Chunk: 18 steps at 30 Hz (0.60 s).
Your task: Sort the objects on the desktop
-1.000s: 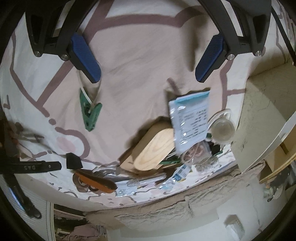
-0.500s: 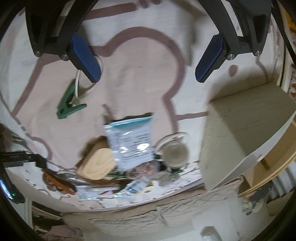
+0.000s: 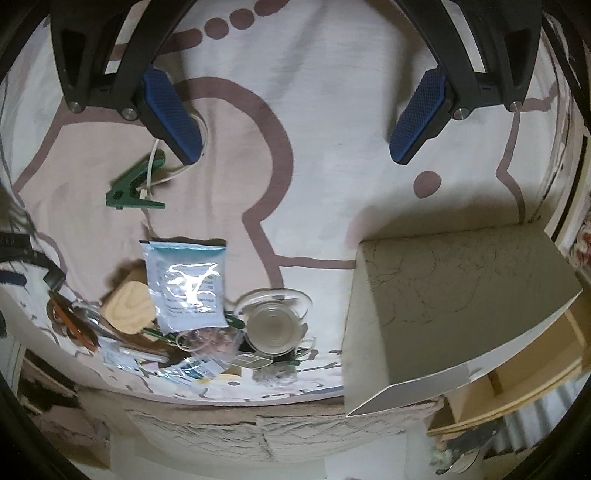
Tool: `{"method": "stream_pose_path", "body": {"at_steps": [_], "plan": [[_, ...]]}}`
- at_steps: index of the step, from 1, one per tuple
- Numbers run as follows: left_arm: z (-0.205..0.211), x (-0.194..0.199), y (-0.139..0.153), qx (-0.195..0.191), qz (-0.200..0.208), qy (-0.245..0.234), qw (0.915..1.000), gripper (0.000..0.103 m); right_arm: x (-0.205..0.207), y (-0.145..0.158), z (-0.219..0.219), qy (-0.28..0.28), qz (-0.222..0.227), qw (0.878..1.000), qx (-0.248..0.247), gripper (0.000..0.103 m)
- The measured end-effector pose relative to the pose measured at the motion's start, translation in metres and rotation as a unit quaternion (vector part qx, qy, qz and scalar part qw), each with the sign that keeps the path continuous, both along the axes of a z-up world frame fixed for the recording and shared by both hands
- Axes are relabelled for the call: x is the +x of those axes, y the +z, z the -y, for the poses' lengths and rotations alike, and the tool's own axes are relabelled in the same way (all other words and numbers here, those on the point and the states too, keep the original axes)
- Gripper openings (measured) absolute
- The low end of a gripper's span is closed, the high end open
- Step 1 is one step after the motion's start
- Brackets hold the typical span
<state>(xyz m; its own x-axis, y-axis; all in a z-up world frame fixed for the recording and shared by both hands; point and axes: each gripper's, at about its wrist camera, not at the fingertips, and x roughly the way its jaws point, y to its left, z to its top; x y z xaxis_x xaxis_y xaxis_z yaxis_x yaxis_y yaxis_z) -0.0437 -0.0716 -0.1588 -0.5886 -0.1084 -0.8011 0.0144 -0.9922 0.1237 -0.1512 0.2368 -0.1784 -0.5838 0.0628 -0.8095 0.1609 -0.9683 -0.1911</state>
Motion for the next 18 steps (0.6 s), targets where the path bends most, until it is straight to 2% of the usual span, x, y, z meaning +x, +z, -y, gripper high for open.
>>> {"method": "stream_pose_path", "body": {"at_steps": [3, 5, 8, 12, 18], "plan": [[0.003, 0.0, 0.001, 0.005, 0.0, 0.006, 1.0, 0.103, 0.007, 0.0, 0.001, 0.013, 0.013, 1.0, -0.022, 0.103], [0.006, 0.0, 0.002, 0.008, -0.002, 0.01, 0.9999, 0.103, 0.01, 0.002, -0.005, 0.013, 0.029, 0.998, -0.053, 0.103], [0.011, -0.001, 0.003, 0.016, -0.005, 0.019, 0.9997, 0.103, 0.013, 0.005, -0.018, -0.007, 0.038, 0.995, -0.088, 0.103], [0.019, -0.001, 0.003, 0.028, -0.008, 0.032, 0.9991, 0.103, -0.003, 0.009, -0.038, -0.047, 0.029, 0.997, -0.057, 0.103], [0.026, 0.0, 0.006, 0.045, -0.019, 0.045, 0.9978, 0.103, -0.037, 0.016, -0.043, -0.028, 0.019, 0.999, -0.035, 0.103]]}}
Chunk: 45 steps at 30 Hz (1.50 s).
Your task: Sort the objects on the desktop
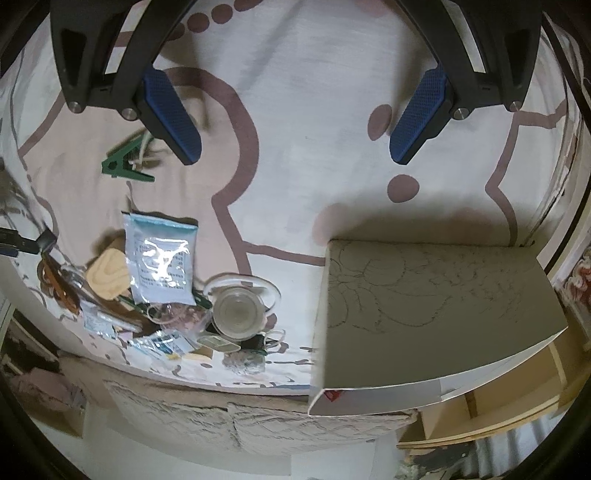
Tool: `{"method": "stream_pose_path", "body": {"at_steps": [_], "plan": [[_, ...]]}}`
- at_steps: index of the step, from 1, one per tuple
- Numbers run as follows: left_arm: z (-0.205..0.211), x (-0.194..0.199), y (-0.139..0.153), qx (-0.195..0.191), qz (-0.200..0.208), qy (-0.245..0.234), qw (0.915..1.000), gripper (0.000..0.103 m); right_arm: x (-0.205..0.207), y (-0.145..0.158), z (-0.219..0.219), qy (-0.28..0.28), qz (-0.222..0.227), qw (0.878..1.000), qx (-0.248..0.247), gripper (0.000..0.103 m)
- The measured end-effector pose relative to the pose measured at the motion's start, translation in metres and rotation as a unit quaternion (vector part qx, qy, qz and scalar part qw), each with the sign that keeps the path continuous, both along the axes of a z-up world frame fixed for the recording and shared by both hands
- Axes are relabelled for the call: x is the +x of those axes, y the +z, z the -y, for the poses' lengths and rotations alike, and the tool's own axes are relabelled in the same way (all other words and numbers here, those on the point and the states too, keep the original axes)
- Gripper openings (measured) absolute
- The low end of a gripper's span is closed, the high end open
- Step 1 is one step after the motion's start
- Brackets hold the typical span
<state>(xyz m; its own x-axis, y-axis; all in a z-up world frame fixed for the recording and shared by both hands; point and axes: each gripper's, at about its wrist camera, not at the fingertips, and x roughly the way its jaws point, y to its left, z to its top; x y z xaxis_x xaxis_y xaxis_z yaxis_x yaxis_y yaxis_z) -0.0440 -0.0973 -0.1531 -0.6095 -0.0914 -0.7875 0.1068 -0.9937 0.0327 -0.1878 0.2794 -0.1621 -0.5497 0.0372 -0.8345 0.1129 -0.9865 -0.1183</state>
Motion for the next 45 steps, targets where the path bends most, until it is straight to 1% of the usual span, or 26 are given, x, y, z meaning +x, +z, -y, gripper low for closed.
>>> {"method": "stream_pose_path", "body": {"at_steps": [2, 5, 8, 12, 17, 20, 23, 25, 29, 34, 39, 45], "plan": [[0.002, 0.0, 0.001, 0.004, -0.004, 0.003, 1.0, 0.103, -0.01, -0.006, 0.005, 0.017, 0.005, 1.0, 0.011, 0.103], [0.004, 0.001, 0.004, 0.011, -0.012, 0.004, 0.9999, 0.103, -0.014, -0.014, 0.014, 0.047, 0.013, 0.999, 0.021, 0.103], [0.004, 0.002, 0.007, 0.022, -0.025, -0.001, 0.9995, 0.103, -0.012, -0.014, 0.023, 0.069, 0.01, 0.998, 0.01, 0.103], [-0.006, 0.003, 0.009, 0.024, -0.035, -0.024, 0.9988, 0.103, -0.004, -0.016, 0.038, 0.097, 0.018, 0.995, -0.005, 0.103], [-0.022, 0.005, 0.009, 0.012, -0.038, -0.053, 0.9978, 0.103, 0.008, -0.017, 0.061, 0.128, 0.016, 0.992, -0.001, 0.103], [-0.028, 0.005, 0.007, 0.01, -0.039, -0.064, 0.9972, 0.103, 0.012, -0.015, 0.069, 0.141, 0.02, 0.99, -0.009, 0.103], [-0.033, 0.005, 0.005, 0.012, -0.037, -0.071, 0.9967, 0.103, 0.019, -0.017, 0.078, 0.153, 0.018, 0.988, 0.002, 0.103], [-0.035, 0.006, 0.005, 0.012, -0.037, -0.076, 0.9964, 0.103, 0.022, -0.017, 0.081, 0.155, 0.014, 0.988, 0.006, 0.103], [-0.038, 0.007, 0.004, 0.017, -0.037, -0.08, 0.996, 0.103, 0.027, -0.017, 0.081, 0.15, 0.023, 0.988, -0.01, 0.103], [-0.042, 0.007, 0.003, 0.02, -0.038, -0.083, 0.9957, 0.103, 0.042, -0.011, 0.086, 0.155, 0.016, 0.988, -0.018, 0.103], [-0.045, 0.008, 0.002, 0.02, -0.038, -0.086, 0.9954, 0.103, 0.048, -0.006, 0.101, 0.167, 0.009, 0.985, -0.04, 0.103], [-0.046, 0.008, 0.0, 0.02, -0.037, -0.087, 0.9953, 0.103, 0.041, -0.003, 0.117, 0.152, 0.011, 0.985, -0.079, 0.103]]}}
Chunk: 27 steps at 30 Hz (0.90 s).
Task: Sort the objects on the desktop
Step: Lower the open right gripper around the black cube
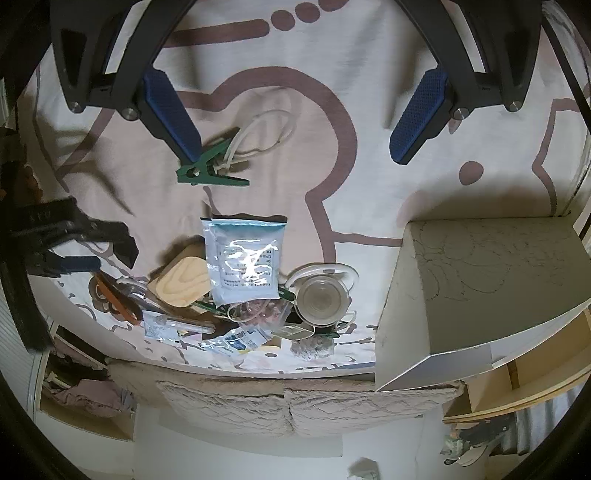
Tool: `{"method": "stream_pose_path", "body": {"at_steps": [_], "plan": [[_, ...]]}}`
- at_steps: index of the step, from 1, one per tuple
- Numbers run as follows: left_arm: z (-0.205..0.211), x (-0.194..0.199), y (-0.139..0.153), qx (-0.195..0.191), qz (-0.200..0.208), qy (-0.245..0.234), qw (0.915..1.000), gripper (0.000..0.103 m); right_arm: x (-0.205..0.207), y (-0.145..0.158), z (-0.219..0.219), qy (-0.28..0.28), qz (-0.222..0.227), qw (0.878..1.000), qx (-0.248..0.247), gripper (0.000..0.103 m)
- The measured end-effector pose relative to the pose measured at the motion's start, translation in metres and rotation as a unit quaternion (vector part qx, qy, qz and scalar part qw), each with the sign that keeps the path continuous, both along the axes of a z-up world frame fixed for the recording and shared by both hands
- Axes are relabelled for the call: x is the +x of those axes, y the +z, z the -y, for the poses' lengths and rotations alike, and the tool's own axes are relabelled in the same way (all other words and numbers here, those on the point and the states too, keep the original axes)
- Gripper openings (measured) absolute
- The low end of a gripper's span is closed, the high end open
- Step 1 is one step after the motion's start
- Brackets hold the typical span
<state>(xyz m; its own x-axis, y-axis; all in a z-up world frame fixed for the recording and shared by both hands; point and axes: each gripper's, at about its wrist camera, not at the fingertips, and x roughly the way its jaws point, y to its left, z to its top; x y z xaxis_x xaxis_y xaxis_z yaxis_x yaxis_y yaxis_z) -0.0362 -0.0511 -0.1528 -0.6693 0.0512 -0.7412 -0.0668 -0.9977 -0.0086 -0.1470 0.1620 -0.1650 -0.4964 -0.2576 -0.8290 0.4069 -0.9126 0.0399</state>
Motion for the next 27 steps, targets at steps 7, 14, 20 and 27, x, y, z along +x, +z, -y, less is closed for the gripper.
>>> {"method": "stream_pose_path", "body": {"at_steps": [7, 14, 20, 27], "plan": [[-0.002, 0.001, -0.001, 0.008, -0.005, -0.007, 0.9999, 0.103, -0.006, -0.002, 0.013, -0.009, 0.003, 0.999, -0.036, 0.102], [-0.01, 0.003, 0.002, 0.037, -0.012, -0.031, 0.9988, 0.102, -0.002, -0.011, 0.011, -0.026, -0.001, 0.999, -0.041, 0.071], [-0.006, 0.009, 0.009, 0.114, 0.005, -0.04, 0.9926, 0.101, -0.001, -0.014, 0.003, -0.043, -0.01, 0.998, -0.054, 0.054], [-0.004, 0.017, 0.004, 0.219, 0.052, -0.061, 0.9724, 0.101, 0.003, -0.018, 0.004, -0.045, -0.023, 0.998, -0.046, 0.052]]}}
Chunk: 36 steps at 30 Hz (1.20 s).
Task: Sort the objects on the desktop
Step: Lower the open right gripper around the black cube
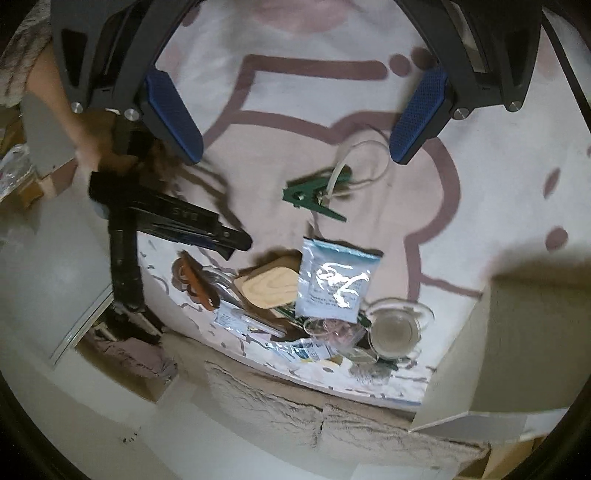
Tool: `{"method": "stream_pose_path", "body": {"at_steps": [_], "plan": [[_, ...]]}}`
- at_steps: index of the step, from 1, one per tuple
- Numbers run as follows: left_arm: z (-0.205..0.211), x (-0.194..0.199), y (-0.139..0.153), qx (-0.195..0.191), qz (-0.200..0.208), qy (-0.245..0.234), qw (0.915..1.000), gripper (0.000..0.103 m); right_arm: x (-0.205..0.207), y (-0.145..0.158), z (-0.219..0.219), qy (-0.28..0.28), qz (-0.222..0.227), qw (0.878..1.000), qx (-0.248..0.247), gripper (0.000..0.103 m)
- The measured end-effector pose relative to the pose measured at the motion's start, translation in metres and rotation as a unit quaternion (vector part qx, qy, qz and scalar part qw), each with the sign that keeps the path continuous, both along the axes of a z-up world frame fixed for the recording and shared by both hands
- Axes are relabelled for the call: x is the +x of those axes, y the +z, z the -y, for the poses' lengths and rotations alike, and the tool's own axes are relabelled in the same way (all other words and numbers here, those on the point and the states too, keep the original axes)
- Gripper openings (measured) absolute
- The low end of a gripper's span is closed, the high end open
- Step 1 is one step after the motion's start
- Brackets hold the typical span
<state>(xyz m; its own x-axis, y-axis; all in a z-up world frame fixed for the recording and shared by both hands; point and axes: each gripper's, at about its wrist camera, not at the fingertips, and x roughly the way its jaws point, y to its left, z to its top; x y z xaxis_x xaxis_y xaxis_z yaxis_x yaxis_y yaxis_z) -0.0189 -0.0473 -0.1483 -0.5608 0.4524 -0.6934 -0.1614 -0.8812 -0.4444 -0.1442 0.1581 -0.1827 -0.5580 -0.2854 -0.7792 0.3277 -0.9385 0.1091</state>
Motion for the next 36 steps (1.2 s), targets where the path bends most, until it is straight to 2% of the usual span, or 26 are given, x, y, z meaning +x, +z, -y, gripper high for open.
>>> {"method": "stream_pose_path", "body": {"at_steps": [6, 10, 14, 19, 22, 24, 28, 34, 36], "plan": [[0.001, 0.006, 0.003, -0.003, 0.002, 0.023, 0.9997, 0.101, 0.0, -0.002, -0.002, 0.001, -0.005, 1.0, 0.0, 0.052], [0.009, 0.009, 0.009, -0.026, -0.017, 0.056, 0.9979, 0.101, 0.0, -0.002, -0.004, 0.002, -0.003, 1.0, -0.005, 0.054], [0.004, -0.001, 0.017, -0.048, -0.031, 0.057, 0.9967, 0.101, 0.001, -0.003, 0.004, 0.027, -0.001, 1.0, 0.0, 0.076], [-0.014, -0.005, 0.024, -0.082, -0.055, 0.048, 0.9939, 0.101, 0.003, -0.003, 0.01, 0.035, -0.005, 0.999, 0.019, 0.087], [-0.024, -0.004, 0.025, -0.103, -0.068, 0.036, 0.9917, 0.095, 0.002, -0.003, 0.009, 0.042, 0.005, 0.999, 0.012, 0.102], [-0.029, -0.003, 0.025, -0.108, -0.069, 0.029, 0.9913, 0.093, 0.002, -0.003, 0.012, 0.043, 0.007, 0.999, 0.018, 0.103], [-0.031, -0.001, 0.021, -0.104, -0.052, 0.037, 0.9925, 0.083, 0.003, -0.002, 0.012, 0.044, 0.01, 0.999, 0.022, 0.103], [-0.025, 0.009, 0.012, -0.063, -0.011, 0.055, 0.9964, 0.082, 0.005, -0.002, 0.011, 0.048, 0.015, 0.998, 0.028, 0.103], [-0.027, 0.01, 0.009, -0.061, -0.005, 0.055, 0.9966, 0.082, 0.005, -0.002, 0.011, 0.048, 0.015, 0.998, 0.027, 0.103]]}}
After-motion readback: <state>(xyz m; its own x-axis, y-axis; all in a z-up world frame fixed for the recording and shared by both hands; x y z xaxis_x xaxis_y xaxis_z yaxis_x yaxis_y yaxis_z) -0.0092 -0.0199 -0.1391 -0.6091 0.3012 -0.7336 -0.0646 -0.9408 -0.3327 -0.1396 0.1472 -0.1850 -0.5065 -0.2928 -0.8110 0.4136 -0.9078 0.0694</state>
